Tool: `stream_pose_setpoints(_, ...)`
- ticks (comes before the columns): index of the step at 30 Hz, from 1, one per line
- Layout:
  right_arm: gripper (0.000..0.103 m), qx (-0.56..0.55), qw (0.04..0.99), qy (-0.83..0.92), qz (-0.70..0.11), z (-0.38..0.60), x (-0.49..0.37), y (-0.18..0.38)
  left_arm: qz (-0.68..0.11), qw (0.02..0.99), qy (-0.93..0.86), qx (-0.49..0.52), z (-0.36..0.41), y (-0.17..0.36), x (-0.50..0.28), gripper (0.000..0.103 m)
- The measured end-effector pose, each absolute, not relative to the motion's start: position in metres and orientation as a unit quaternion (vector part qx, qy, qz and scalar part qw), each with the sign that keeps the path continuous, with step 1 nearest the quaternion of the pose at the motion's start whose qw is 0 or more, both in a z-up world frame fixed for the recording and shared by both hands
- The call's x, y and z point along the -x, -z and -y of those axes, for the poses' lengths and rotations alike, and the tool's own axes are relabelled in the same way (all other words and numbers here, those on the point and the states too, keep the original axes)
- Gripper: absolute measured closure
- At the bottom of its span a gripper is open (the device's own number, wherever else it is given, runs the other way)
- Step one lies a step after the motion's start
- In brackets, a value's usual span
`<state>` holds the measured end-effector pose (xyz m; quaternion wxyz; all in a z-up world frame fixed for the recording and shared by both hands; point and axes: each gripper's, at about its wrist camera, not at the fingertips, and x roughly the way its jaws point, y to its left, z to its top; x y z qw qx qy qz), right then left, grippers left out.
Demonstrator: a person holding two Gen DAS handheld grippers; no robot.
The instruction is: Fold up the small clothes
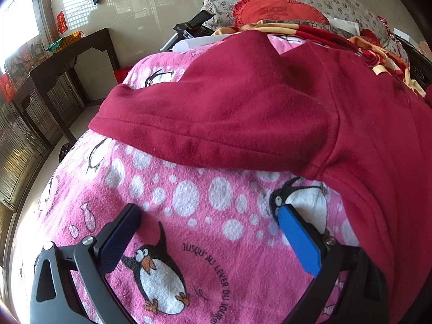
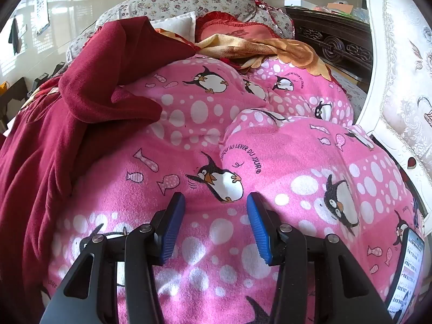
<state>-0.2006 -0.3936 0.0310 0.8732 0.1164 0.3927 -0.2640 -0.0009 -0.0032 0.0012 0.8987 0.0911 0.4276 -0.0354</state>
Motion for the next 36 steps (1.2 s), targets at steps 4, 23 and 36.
stream_pose_setpoints(4, 0.077, -0.116, 0.873, 0.264, -0.393, 0.394, 0.2, -0.031, -0.428, 0.899, 0.036, -0.091, 0.003, -0.001, 0.001, 0.0)
stream_pose_setpoints(23, 0.077, -0.098, 0.869, 0.276, -0.398, 0.387, 0.196, -0.03, -0.427, 0.899, 0.035, -0.092, 0.005, -0.001, 0.003, 0.0)
stream_pose_setpoints(36, 0.077, -0.141, 0.858, 0.256, -0.422, 0.346, 0.224, -0.086, -0.452, 0.886, 0.041, -0.092, 0.003, -0.004, 0.002, 0.0)
